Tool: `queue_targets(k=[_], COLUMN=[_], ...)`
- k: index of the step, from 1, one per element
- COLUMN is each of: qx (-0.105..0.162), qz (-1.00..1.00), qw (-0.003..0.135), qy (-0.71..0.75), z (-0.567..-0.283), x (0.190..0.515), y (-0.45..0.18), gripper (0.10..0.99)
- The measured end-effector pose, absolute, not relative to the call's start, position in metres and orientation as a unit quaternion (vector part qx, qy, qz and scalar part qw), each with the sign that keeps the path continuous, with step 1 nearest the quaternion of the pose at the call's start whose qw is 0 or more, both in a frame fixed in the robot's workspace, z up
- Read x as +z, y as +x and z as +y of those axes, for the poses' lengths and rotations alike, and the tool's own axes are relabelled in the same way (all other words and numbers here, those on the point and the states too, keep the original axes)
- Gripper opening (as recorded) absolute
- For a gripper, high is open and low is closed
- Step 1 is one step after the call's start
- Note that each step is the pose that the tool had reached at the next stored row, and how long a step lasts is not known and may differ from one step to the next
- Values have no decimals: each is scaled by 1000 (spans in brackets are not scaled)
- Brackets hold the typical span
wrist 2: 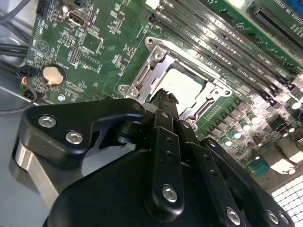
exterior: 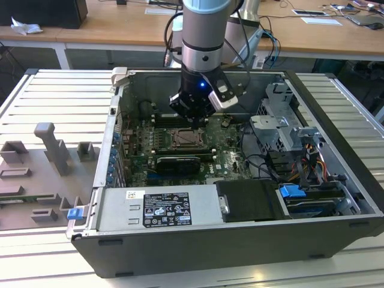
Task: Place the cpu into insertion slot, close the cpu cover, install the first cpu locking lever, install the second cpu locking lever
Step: 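Install the second cpu locking lever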
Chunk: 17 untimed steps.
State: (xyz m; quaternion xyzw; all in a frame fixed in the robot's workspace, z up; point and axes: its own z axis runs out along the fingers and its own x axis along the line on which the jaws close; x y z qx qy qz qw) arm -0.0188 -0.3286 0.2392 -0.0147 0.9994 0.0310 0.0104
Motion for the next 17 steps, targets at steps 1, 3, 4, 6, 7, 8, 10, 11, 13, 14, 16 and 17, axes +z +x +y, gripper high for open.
queue_targets(k=[1, 3, 4, 6, 7, 8, 10, 11, 13, 14, 16, 17], qx=[31, 31, 31, 31, 31, 31, 31, 31, 33, 36, 39, 50], qz=[999, 999, 999, 999, 999, 999, 999, 999, 999, 999, 999, 999], qw=[10, 9, 9, 9, 9, 9, 9, 9, 9, 9, 9, 9], qy=[-15, -15, -15, -15, -15, -15, -15, -15, -15, -15, -15, -15], z=[-330, -335, -337, -344, -346, -348, -351, -352, -356, -360, -363, -364], x=[239, 239, 239, 238, 237, 237, 237, 237, 237, 236, 236, 236], y=[-19, -19, -19, -19, -19, -19, -19, -19, -19, -19, -19, -20], gripper=[106, 106, 106, 106, 106, 106, 106, 106, 106, 106, 106, 106])
